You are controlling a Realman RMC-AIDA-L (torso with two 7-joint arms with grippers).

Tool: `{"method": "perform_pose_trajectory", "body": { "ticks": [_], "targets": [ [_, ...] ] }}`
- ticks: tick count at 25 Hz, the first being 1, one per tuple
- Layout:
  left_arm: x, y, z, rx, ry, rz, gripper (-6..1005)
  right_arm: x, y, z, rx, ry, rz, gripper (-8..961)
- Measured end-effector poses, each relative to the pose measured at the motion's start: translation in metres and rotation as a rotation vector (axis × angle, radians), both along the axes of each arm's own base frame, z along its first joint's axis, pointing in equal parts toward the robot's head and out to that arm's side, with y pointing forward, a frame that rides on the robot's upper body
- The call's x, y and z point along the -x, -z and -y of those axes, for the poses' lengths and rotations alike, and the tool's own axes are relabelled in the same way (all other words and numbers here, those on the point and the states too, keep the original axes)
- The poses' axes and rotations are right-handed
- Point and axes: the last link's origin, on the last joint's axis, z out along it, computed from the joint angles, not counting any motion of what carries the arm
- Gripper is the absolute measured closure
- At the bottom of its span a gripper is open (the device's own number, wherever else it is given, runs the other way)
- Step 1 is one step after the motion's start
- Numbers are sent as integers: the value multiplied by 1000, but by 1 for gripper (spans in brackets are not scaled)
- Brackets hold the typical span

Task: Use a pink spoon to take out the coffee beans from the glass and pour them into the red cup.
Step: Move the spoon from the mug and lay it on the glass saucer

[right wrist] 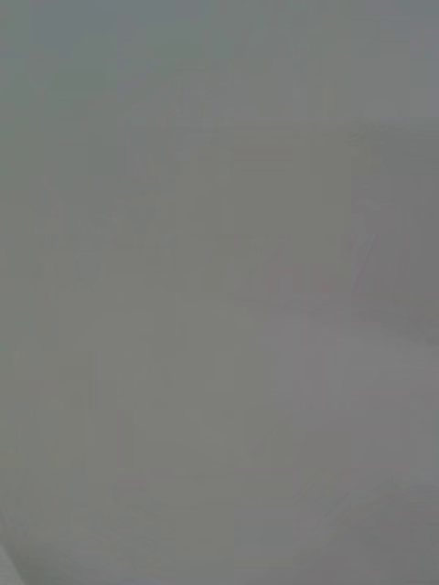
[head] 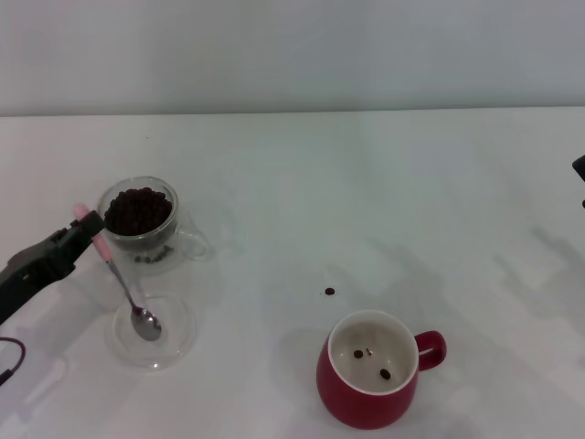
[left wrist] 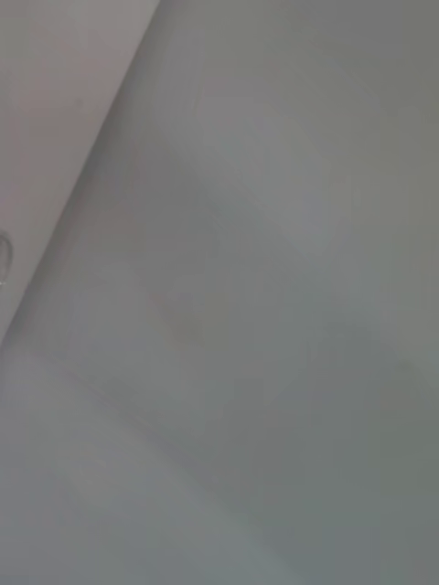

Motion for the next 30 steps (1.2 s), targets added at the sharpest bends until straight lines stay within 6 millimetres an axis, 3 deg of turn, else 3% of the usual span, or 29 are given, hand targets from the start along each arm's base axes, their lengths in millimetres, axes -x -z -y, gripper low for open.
{"method": "perform_pose_trajectory", "body": {
  "ticks": [16,30],
  "targets": [
    [4,15,4,18,-25,-41,856,0,1,3,6,-4,-2,198],
    [8,16,7,18,-37,-58,816,0,1,3,11,-6,-2,198]
  ]
}}
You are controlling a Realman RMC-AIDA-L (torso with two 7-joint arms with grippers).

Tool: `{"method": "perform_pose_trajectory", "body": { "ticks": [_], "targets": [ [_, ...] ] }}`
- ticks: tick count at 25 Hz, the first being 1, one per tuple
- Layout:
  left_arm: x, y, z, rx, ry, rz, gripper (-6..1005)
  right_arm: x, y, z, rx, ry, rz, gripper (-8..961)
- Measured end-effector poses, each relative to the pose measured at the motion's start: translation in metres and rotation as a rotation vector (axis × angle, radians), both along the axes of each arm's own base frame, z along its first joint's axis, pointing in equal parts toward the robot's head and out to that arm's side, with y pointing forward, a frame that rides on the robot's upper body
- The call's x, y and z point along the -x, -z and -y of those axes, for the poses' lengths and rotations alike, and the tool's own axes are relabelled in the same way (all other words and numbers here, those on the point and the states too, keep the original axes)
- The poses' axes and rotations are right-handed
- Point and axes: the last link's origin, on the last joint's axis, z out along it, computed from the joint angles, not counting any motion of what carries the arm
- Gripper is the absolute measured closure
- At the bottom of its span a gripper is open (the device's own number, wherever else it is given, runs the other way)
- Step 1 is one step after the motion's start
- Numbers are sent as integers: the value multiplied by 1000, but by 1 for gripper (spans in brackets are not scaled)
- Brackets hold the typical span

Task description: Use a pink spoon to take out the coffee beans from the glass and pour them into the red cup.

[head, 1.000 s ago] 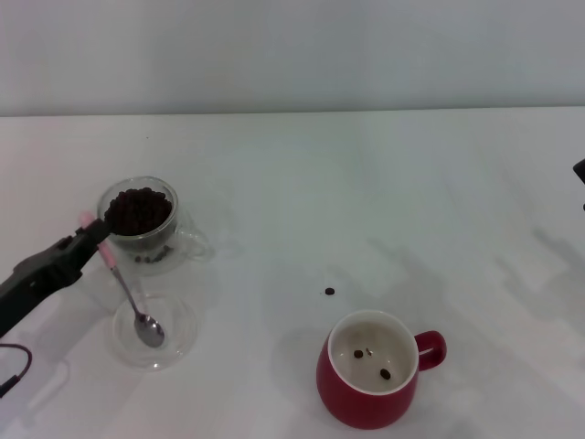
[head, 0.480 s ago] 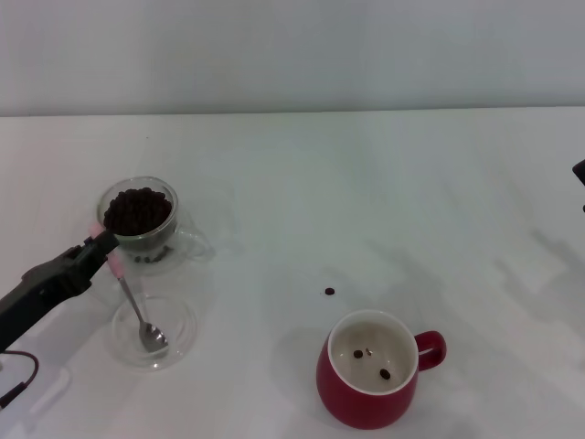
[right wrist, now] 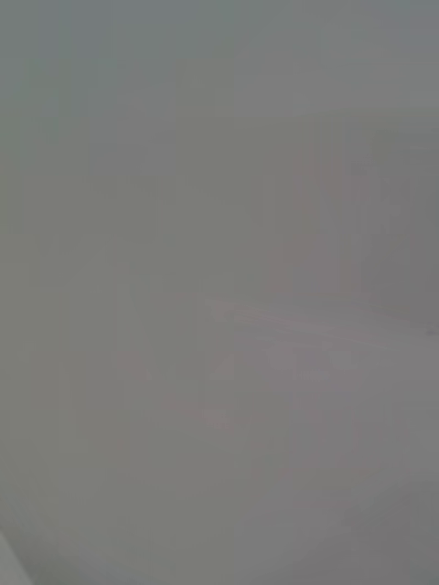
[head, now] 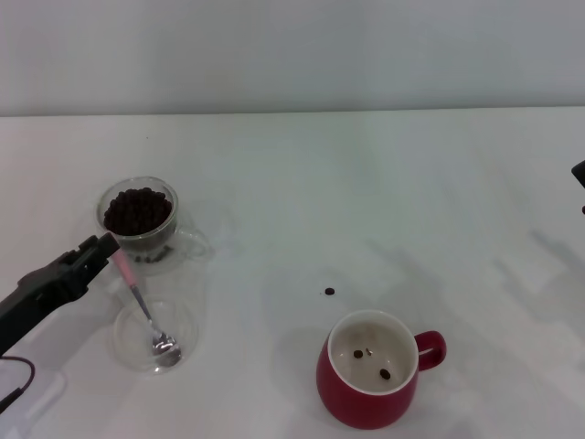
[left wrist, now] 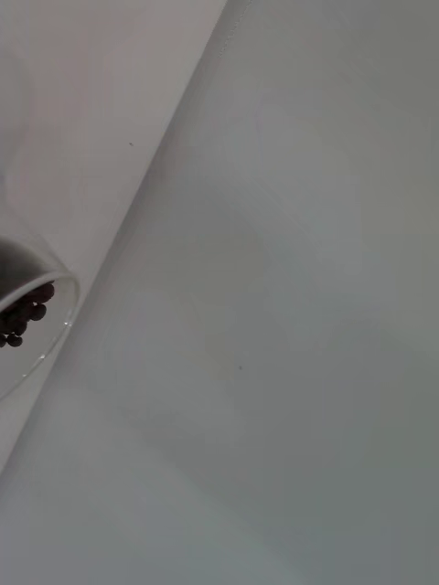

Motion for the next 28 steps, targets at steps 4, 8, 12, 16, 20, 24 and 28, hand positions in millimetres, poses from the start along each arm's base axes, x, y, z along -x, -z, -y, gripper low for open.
{"method": "perform_pose_trajectory", "body": {
  "ticks": [4,8,12,16,20,24,28],
  "targets": [
    [4,0,5,-2,-12,2,718,0,0,0,0,-4,-1,198],
    [7,-3,8,-11,-19,4,598,1,-1,1,-3,-13,-3,198],
    [10,-6,12,-24,-14,-8,528,2,-3,2,-6,-24,-4,198],
    [14,-23,24,-105,32,-36,520,2,-4,6,-10,-38,-9,198],
    [18,-50,45,-247,113,-96,518,2,-5,12,-16,-43,-12,198],
    [27,-73,68,-415,149,-196,517,-1,-5,19,-38,-27,-3,198],
    [49,-99,90,-559,54,-276,517,-2,-6,25,-63,-21,-9,198]
  ]
}}
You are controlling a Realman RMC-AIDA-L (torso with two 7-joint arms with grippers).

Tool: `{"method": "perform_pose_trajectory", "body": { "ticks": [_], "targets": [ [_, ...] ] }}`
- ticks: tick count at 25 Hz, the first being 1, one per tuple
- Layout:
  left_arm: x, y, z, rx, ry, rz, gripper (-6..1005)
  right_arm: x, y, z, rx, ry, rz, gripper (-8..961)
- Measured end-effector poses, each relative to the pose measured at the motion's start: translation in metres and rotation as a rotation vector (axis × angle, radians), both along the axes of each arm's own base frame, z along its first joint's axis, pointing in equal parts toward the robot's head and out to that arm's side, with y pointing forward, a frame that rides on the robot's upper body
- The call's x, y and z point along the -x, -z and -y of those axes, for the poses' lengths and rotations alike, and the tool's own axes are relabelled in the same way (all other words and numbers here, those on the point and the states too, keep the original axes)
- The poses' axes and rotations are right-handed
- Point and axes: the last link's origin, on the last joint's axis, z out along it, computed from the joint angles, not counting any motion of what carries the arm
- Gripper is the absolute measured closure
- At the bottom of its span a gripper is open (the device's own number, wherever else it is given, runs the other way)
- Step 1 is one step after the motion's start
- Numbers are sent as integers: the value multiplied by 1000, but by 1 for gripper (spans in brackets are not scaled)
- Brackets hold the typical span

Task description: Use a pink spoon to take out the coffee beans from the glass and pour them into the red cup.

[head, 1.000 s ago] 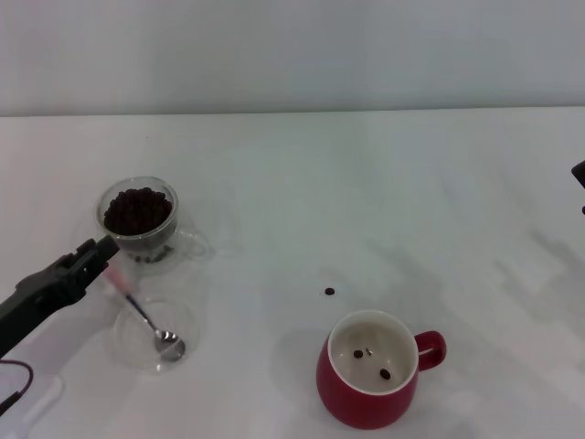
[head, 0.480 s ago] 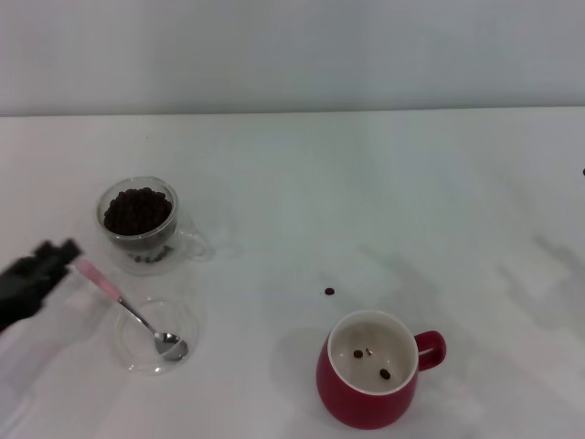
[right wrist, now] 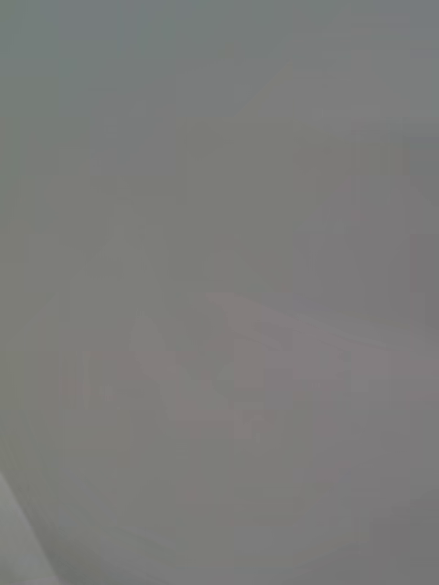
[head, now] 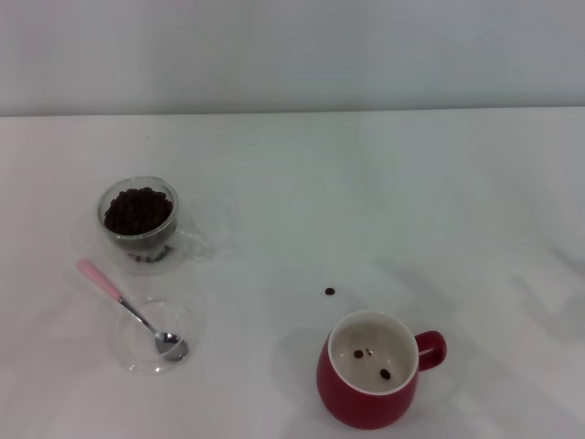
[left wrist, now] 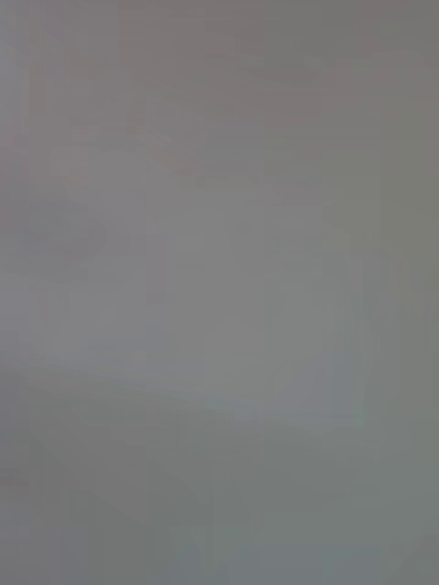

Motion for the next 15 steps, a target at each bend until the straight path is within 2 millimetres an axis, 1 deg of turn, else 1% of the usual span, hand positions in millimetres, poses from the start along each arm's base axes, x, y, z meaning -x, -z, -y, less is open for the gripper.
{"method": "perform_pose_trajectory", "body": {
  "ticks": [4,8,12,15],
  "targets": [
    [20,-23,17,-156,-109,-63,517,-4,-3,5,-50,43,-43,198],
    [33,-38,26,-275,-190,-111,516,-8,-5,10,-86,84,-96,198],
    [38,-42,16,-316,-234,-145,517,-8,-2,19,-105,98,-135,198],
    [40,-42,7,-324,-254,-170,518,-7,1,18,-103,108,-138,198]
  ]
}}
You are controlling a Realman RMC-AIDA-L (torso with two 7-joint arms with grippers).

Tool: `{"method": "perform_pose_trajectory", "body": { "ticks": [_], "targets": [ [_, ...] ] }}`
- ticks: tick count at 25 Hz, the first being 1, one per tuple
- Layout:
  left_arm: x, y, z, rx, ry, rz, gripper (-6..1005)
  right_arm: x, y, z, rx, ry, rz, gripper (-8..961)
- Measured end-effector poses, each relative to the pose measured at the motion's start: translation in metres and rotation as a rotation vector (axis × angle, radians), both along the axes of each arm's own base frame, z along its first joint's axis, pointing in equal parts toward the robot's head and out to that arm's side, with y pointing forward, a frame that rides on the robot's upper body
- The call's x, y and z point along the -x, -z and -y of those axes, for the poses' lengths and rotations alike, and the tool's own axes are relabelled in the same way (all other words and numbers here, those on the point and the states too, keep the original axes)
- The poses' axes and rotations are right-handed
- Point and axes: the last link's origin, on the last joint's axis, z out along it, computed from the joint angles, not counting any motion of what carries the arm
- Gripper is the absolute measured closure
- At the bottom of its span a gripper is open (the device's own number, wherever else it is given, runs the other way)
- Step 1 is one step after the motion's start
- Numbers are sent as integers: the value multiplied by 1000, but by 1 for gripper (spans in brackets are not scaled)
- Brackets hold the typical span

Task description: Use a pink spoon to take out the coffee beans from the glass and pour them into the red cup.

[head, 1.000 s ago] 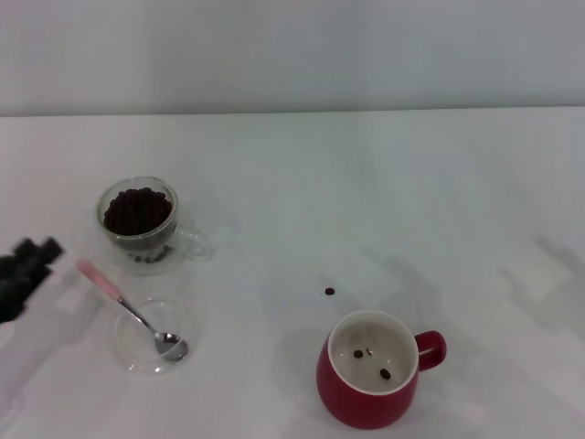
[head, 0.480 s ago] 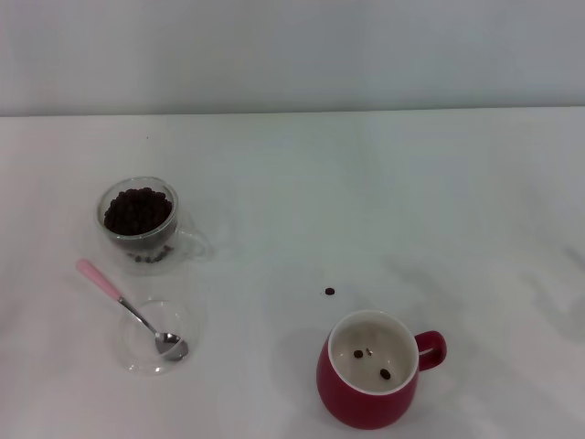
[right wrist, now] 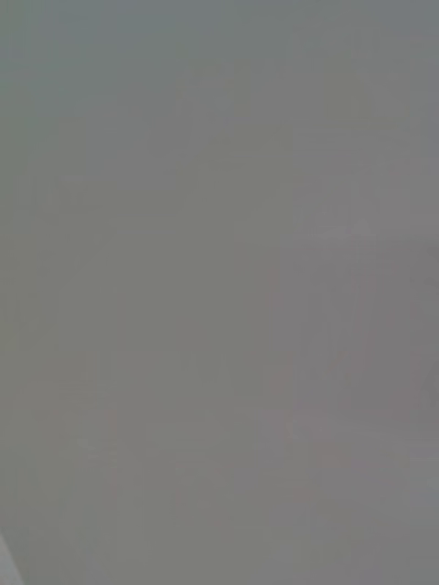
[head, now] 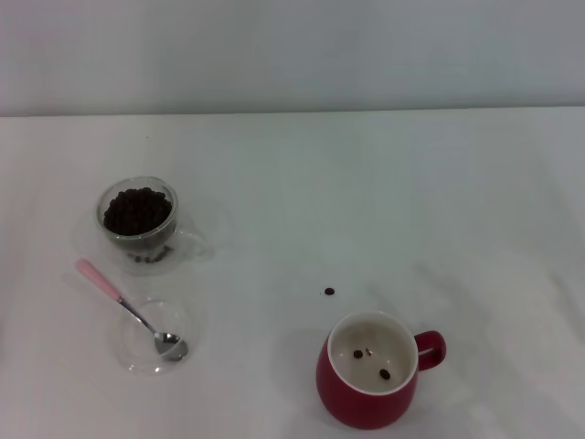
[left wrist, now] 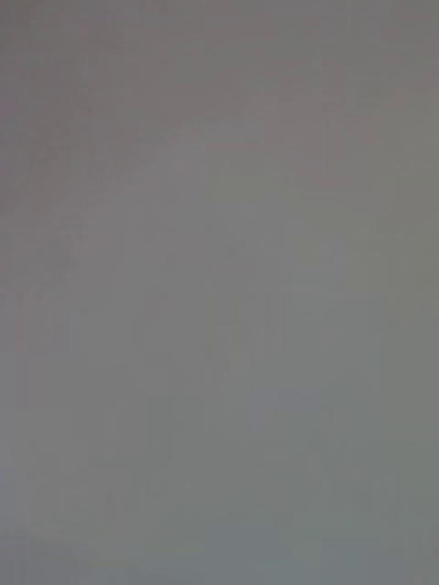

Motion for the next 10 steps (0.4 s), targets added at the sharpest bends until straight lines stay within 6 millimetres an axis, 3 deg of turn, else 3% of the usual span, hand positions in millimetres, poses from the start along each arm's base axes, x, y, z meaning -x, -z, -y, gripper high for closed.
{"method": "perform_pose_trajectory", "body": {
  "ticks": [10],
  "targets": [
    [-3,2,-11,-73,-1,39,519,9,-2,-23,-12,-47,17,198]
  ]
}}
